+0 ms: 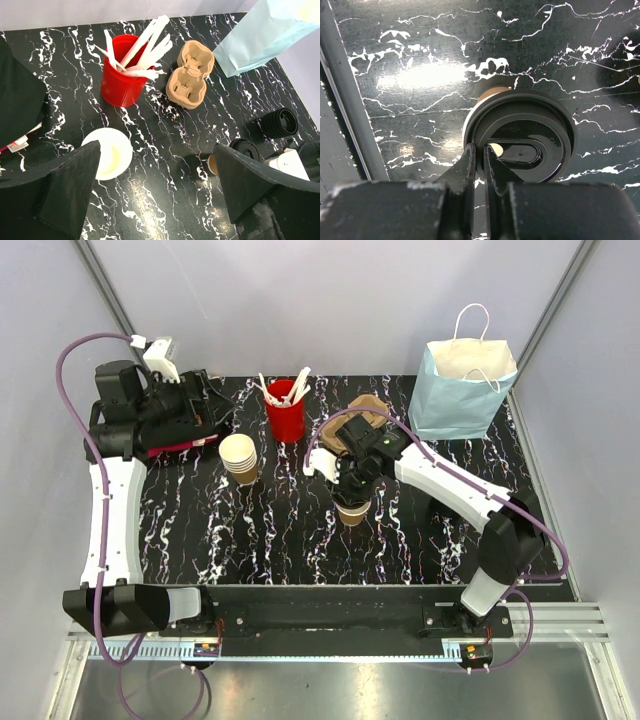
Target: Pack the takeout coffee
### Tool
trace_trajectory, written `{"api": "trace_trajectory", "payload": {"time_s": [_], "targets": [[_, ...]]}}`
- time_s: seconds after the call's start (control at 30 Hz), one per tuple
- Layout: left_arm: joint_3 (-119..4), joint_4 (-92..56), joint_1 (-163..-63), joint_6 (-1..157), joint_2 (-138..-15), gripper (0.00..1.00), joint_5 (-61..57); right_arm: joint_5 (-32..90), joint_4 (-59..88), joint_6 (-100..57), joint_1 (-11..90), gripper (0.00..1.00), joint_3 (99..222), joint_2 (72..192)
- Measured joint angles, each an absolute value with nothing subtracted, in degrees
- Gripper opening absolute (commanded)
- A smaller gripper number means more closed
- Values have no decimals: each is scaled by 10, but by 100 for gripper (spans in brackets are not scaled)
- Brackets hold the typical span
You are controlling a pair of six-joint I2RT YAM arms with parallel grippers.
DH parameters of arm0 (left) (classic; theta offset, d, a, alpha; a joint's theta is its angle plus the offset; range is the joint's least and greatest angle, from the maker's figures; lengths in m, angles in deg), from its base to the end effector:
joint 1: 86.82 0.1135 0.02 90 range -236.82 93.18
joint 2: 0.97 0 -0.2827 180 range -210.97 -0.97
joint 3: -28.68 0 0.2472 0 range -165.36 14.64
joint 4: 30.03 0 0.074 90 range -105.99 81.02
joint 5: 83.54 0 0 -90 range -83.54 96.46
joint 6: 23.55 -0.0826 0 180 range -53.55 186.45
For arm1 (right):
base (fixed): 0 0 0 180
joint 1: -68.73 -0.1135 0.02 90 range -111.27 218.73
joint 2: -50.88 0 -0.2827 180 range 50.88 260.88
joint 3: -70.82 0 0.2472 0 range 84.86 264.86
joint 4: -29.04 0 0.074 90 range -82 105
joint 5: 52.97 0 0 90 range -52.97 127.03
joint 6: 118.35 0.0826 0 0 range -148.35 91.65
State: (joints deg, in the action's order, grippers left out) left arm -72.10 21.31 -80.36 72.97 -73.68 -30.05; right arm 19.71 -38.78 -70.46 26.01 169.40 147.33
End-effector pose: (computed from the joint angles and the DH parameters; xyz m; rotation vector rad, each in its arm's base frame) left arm 0.2868 -0.0170 0.4443 0.1953 1.9343 -0.6273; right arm 0.2491 0.2635 0.2643 -1.8802 1.9271 0.4129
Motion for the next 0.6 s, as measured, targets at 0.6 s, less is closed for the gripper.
{"api": "trace_trajectory", "payload": {"time_s": [0.6], "targets": [[-715,203,-802,740,-737,99,-312,199,-389,-706,260,0,1683,1485]]}}
